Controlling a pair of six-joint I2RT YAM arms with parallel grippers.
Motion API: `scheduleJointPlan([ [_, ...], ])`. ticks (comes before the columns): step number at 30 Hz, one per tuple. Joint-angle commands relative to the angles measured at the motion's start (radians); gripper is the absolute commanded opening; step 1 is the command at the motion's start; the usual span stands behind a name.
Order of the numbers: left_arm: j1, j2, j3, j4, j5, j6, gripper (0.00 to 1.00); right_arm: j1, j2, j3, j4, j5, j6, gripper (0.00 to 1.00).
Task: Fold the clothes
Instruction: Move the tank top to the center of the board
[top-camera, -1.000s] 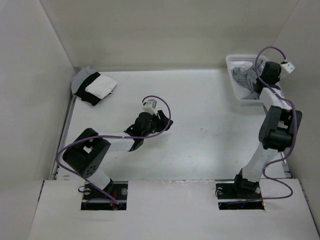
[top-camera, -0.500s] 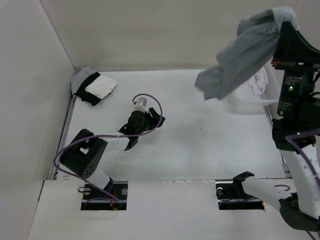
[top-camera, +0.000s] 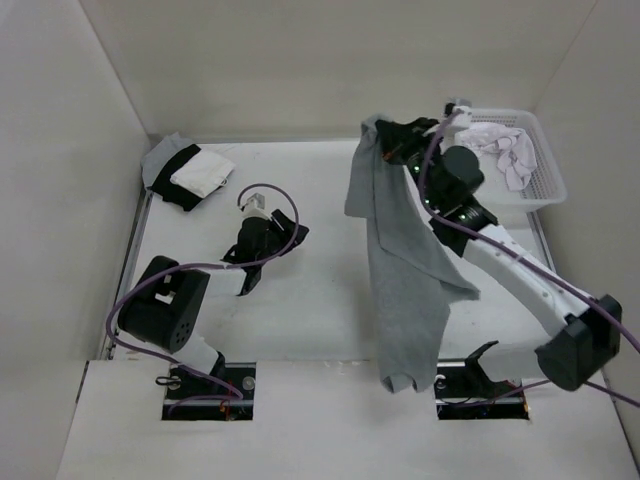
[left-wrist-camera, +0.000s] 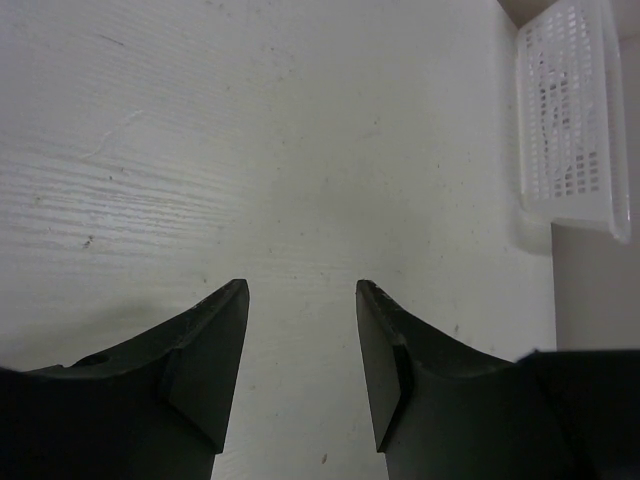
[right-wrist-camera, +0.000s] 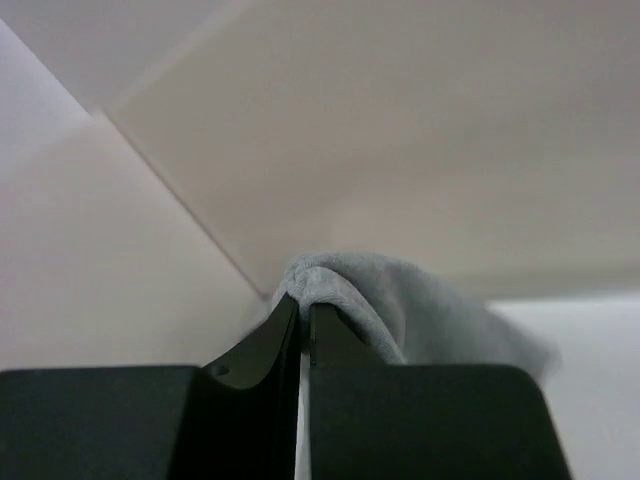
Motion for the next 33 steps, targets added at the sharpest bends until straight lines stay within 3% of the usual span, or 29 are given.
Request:
scheduleJointPlan([
  [1, -0.007, 0.010, 0.019, 0.053, 0.030, -0.024, 0.45, 0.006, 0.022, 0.103, 0.039, -0.078, 0.032, 0.02],
  [11, 0.042, -0.108, -0.053, 0.054, 0.026, -0.083, 0.45, 0.059, 0.054, 0.204, -0.099, -0.260, -0.045, 0.05],
  [19, 0.146, -0.351, -0.202, -0.008, 0.023, -0.111, 0.45, 0.179, 0.065, 0.082, -0.242, -0.295, 0.072, 0.04],
  [23, 0.210, -0.368, -0.218, -0.097, 0.041, -0.114, 0.45, 0.268, 0.071, -0.020, -0.349, -0.318, 0.124, 0.07],
  [25, 0.236, -0.365, -0.218, -0.149, 0.047, -0.103, 0.45, 0.300, 0.088, -0.060, -0.398, -0.314, 0.124, 0.25],
  [26, 0.243, -0.363, -0.218, -0.168, 0.047, -0.094, 0.45, 0.305, 0.093, -0.083, -0.406, -0.311, 0.115, 0.39],
  [27, 0.246, -0.363, -0.216, -0.179, 0.047, -0.085, 0.45, 0.305, 0.093, -0.101, -0.405, -0.309, 0.116, 0.44],
  [30, 0.234, -0.377, -0.208, -0.245, 0.041, -0.038, 0.45, 0.239, 0.059, -0.217, -0.344, -0.280, 0.147, 0.50],
  [33, 0.198, -0.418, -0.208, -0.332, 0.000, 0.010, 0.45, 0.147, 0.041, -0.343, -0.293, -0.246, 0.205, 0.42],
])
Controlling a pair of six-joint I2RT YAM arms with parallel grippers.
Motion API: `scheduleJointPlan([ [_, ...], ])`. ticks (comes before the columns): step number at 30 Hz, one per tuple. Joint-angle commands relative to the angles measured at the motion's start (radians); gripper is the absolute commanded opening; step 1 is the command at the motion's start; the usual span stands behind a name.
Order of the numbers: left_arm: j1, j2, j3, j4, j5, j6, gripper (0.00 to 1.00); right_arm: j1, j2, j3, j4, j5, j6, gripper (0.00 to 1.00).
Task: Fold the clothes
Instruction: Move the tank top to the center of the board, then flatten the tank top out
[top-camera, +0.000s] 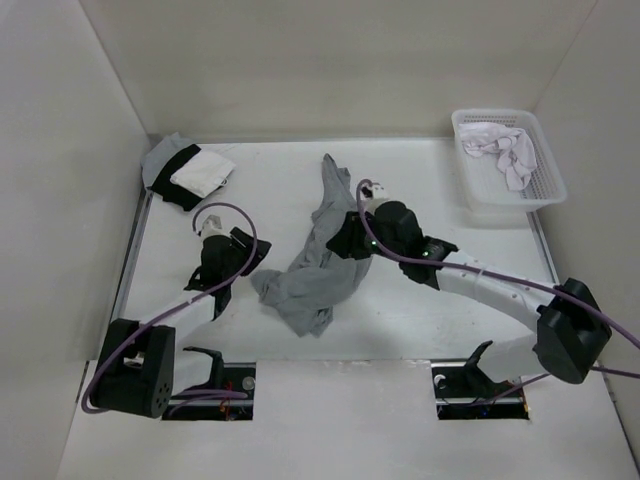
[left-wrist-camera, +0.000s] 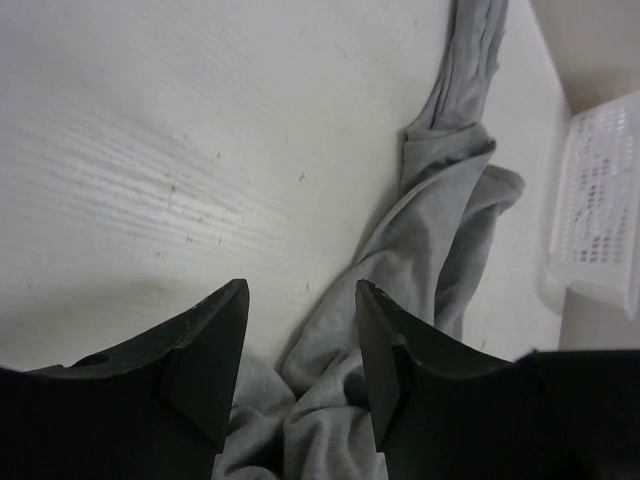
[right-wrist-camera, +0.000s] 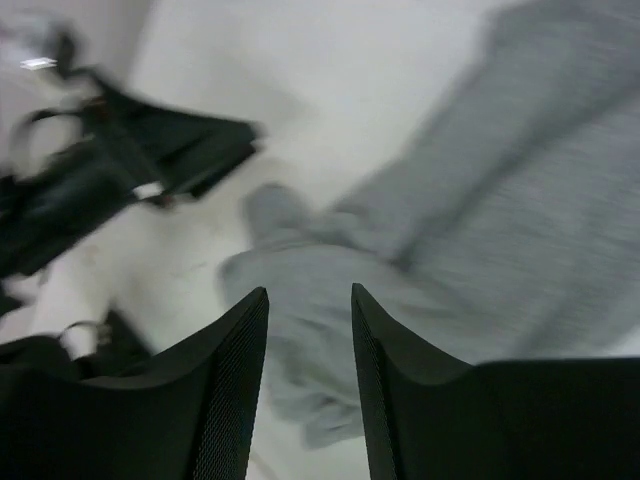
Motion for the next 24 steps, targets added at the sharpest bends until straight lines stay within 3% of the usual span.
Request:
scheduleJointPlan([
  [1, -0.036, -0.081, -0.005, -0.118, -0.054, 0.079, 0.45, -0.109, -0.042, -0.109, 0.075, 0.064, 0.080, 0.35],
  [3, -0.068, -0.118, -0.003, -0.207, -0.117, 0.121, 0.46, -0.155, -0.016, -0.175, 0.084, 0.101, 0.101, 0.18],
  [5, -0.109, -0.111, 0.017, -0.293, -0.180, 0.153, 0.47, -0.172, 0.024, -0.199, 0.084, 0.144, 0.104, 0.17],
  [7, -0.146, -0.078, 0.035, -0.341, -0.226, 0.170, 0.48, -0.193, 0.070, -0.209, 0.095, 0.191, 0.109, 0.25],
  [9, -0.195, -0.020, 0.051, -0.356, -0.259, 0.173, 0.50, -0.216, 0.111, -0.209, 0.113, 0.222, 0.119, 0.44],
  [15, -0.227, 0.149, 0.106, -0.284, -0.227, 0.210, 0.49, -0.264, 0.213, -0.166, 0.107, 0.248, 0.135, 0.52],
  [18, -0.232, 0.175, 0.123, -0.218, -0.144, 0.215, 0.30, -0.271, 0.259, -0.147, 0.089, 0.241, 0.139, 0.51],
  [19, -0.229, 0.176, 0.126, -0.203, -0.113, 0.215, 0.23, -0.273, 0.271, -0.140, 0.086, 0.232, 0.143, 0.50],
  [21, -0.218, 0.178, 0.132, -0.188, -0.060, 0.215, 0.11, -0.282, 0.328, -0.102, 0.085, 0.155, 0.162, 0.37],
  [22, -0.211, 0.163, 0.135, -0.189, -0.050, 0.209, 0.06, -0.294, 0.367, -0.074, 0.099, 0.109, 0.175, 0.20],
  [24, -0.185, 0.100, 0.123, -0.197, -0.068, 0.190, 0.04, -0.328, 0.384, -0.042, 0.127, 0.107, 0.192, 0.02],
])
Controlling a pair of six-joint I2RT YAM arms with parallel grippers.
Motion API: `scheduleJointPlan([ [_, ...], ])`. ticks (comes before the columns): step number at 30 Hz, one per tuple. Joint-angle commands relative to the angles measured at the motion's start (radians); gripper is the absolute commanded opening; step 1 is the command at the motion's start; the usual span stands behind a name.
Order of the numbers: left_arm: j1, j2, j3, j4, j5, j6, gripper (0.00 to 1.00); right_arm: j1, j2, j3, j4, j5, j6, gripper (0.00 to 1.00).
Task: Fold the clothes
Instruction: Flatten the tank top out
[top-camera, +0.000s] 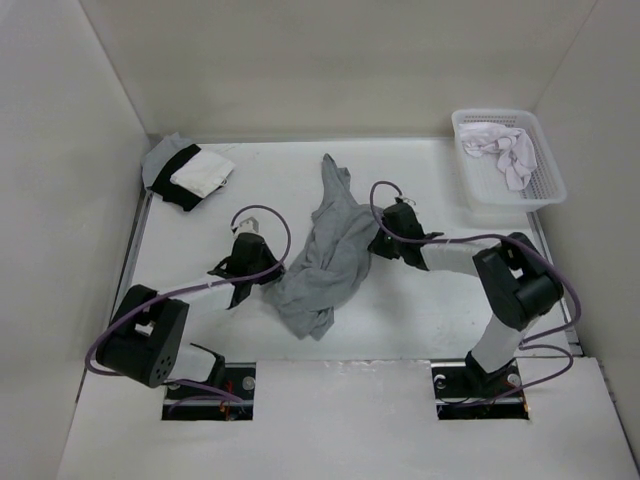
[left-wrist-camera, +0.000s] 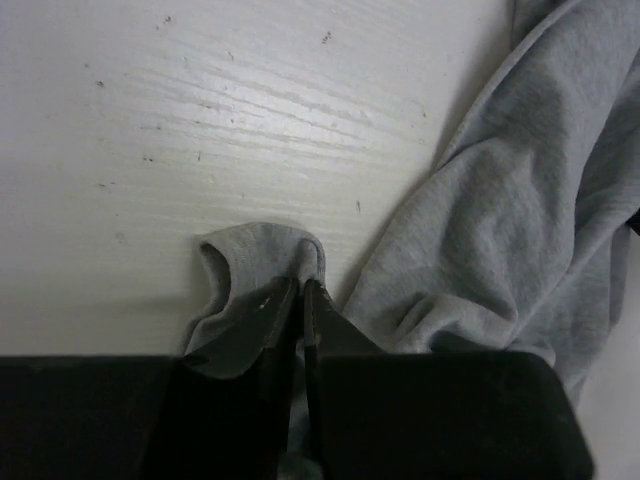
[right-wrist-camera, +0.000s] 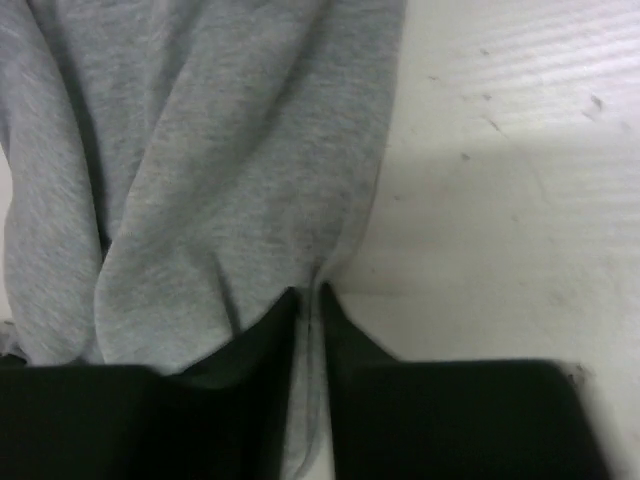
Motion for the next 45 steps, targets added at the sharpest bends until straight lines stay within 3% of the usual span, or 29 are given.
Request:
scheduleJointPlan([
  [1, 0.034, -0.082, 0.004, 0.004, 0.042, -0.010, 0.04, -0.055, 0.048, 0.073, 0.059, -0.044, 0.047, 0.01],
  [8, 0.040, -0.273, -0.024, -0.053, -0.071, -0.097, 0.03, -0.174, 0.048, 0.324, 0.062, 0.065, 0.044, 0.00],
  [12, 0.014, -0.367, -0.019, -0.088, -0.105, -0.116, 0.02, -0.176, -0.025, 0.356, 0.059, 0.081, -0.009, 0.00],
  [19, -0.018, -0.657, 0.059, -0.216, -0.180, -0.090, 0.03, -0.055, -0.445, 0.205, -0.041, 0.134, -0.169, 0.00],
  [22, -0.012, -0.824, 0.091, -0.309, -0.241, -0.047, 0.03, 0.075, -0.700, 0.211, -0.179, 0.219, -0.244, 0.01],
  [26, -0.001, -0.907, 0.082, -0.377, -0.303, -0.031, 0.03, 0.120, -0.788, 0.231, -0.201, 0.219, -0.246, 0.01],
  [29, 0.011, -0.906, 0.054, -0.409, -0.331, -0.041, 0.04, 0.044, -0.713, 0.233, -0.152, 0.162, -0.226, 0.02],
  [32, 0.017, -0.852, 0.021, -0.397, -0.329, -0.067, 0.04, -0.092, -0.502, 0.246, -0.031, 0.043, -0.166, 0.02],
  [33, 0.019, -0.816, 0.007, -0.388, -0.326, -0.088, 0.04, -0.154, -0.319, 0.313, 0.008, -0.027, -0.157, 0.02],
  [35, 0.013, -0.776, -0.019, -0.357, -0.323, -0.108, 0.04, -0.194, -0.116, 0.418, 0.032, -0.081, -0.155, 0.02],
  [40, -0.007, -0.728, -0.049, -0.326, -0.321, -0.142, 0.04, -0.245, 0.216, 0.737, -0.021, -0.148, -0.154, 0.01],
  [42, -0.004, -0.722, -0.032, -0.325, -0.318, -0.139, 0.04, -0.256, 0.290, 0.933, -0.123, -0.175, -0.153, 0.00],
  [45, -0.003, -0.722, 0.000, -0.322, -0.318, -0.127, 0.04, -0.253, 0.256, 1.030, -0.167, -0.191, -0.166, 0.00],
])
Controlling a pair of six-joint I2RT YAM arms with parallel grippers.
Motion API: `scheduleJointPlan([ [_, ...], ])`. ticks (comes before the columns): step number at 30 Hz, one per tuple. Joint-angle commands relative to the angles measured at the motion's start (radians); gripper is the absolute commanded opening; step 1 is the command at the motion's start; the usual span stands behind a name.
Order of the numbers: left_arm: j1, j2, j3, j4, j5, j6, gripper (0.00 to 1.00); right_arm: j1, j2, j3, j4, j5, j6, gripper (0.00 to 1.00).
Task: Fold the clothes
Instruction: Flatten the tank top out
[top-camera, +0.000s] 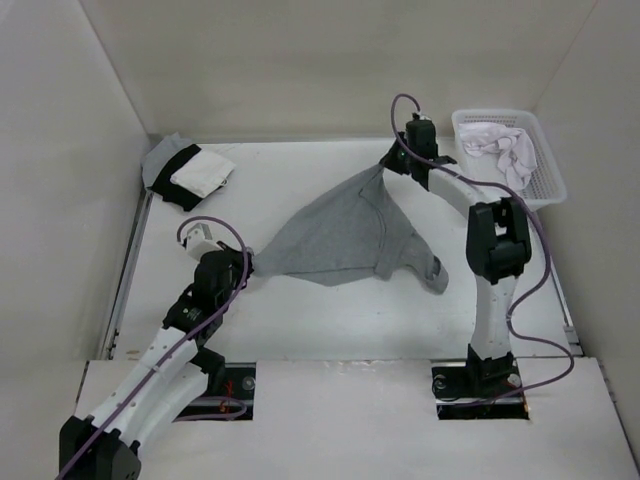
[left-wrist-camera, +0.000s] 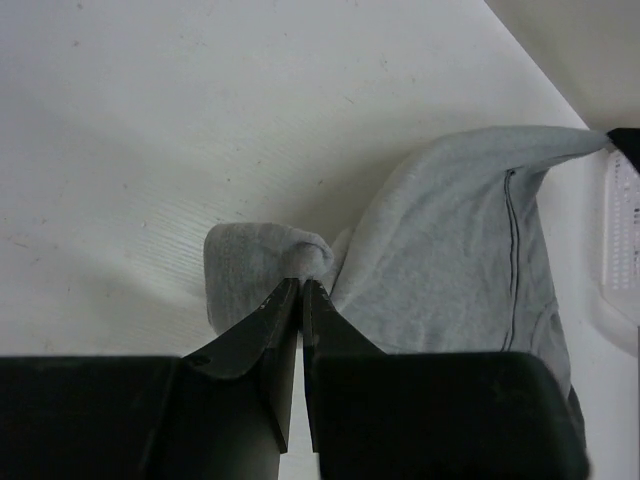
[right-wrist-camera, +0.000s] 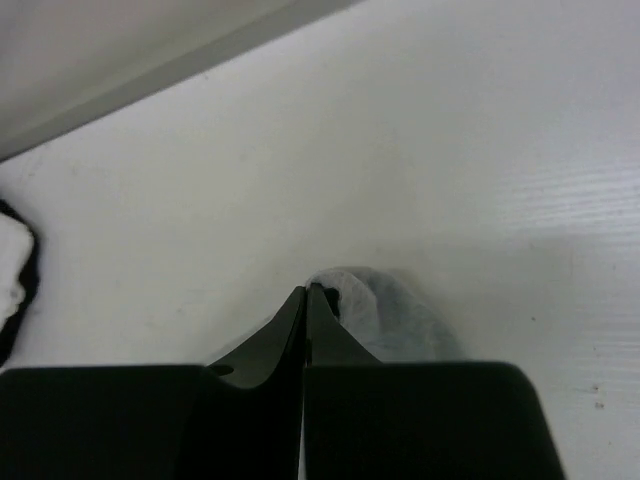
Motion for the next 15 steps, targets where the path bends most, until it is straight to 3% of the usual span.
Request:
scheduleJointPlan([
  [1, 0.002, -0.009, 0.067, 0.062, -0.013, -0.001, 0.04, 0.006, -0.180, 0.215, 0.016, -0.075, -0.010, 0.00],
  [4, 0.007, 0.006, 0.104, 0.108, -0.011, 0.019, 0.04, 0.014, -0.314, 0.163, 0.013, -0.125, -0.013, 0.00],
  [12, 0.047, -0.052, 0.131, 0.143, -0.011, 0.052, 0.04, 0.129, -0.889, -0.378, 0.071, -0.148, 0.030, 0.01],
  [15, 0.079, -0.071, 0.131, 0.125, -0.004, 0.070, 0.04, 0.137, -1.045, -0.480, 0.053, -0.153, 0.038, 0.02],
])
